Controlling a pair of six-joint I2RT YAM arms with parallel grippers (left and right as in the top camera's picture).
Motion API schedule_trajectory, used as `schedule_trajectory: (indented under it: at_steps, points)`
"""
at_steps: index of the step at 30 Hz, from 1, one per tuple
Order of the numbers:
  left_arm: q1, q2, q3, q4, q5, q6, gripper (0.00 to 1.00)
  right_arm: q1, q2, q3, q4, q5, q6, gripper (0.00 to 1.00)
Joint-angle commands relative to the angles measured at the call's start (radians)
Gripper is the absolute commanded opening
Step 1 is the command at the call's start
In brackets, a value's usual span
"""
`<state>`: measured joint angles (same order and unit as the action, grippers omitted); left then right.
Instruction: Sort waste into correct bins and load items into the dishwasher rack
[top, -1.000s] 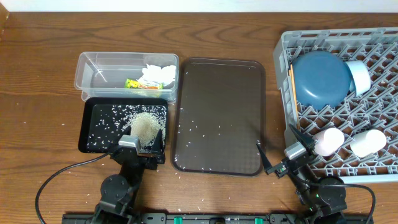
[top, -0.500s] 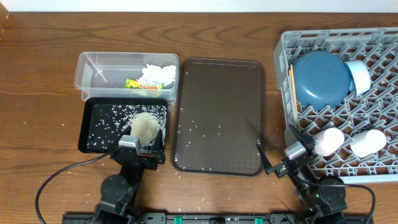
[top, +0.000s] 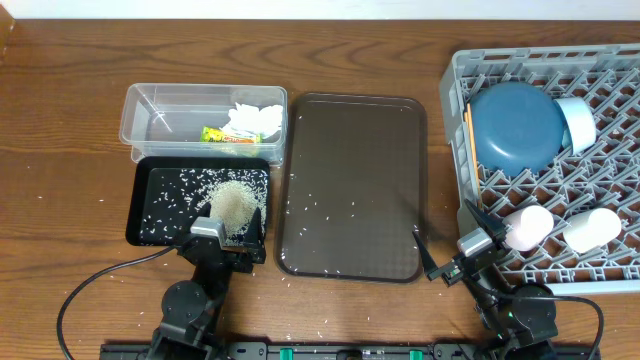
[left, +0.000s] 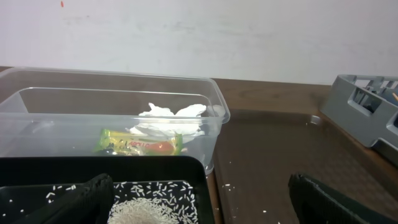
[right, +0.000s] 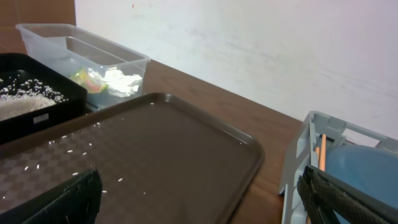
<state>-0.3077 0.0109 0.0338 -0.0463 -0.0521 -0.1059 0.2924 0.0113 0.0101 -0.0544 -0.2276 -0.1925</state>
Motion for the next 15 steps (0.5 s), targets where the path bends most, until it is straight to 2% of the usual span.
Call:
schedule_trajectory:
  at_steps: [1, 15]
  points:
    - [0.005, -0.006, -0.029, -0.019, -0.009, -0.004, 0.92, -0.016, -0.006, -0.005, 0.002, 0.003, 0.001, 0.99]
    - [0.005, -0.006, -0.029, -0.019, -0.009, -0.004, 0.92, -0.016, -0.006, -0.005, 0.002, 0.003, 0.001, 0.99]
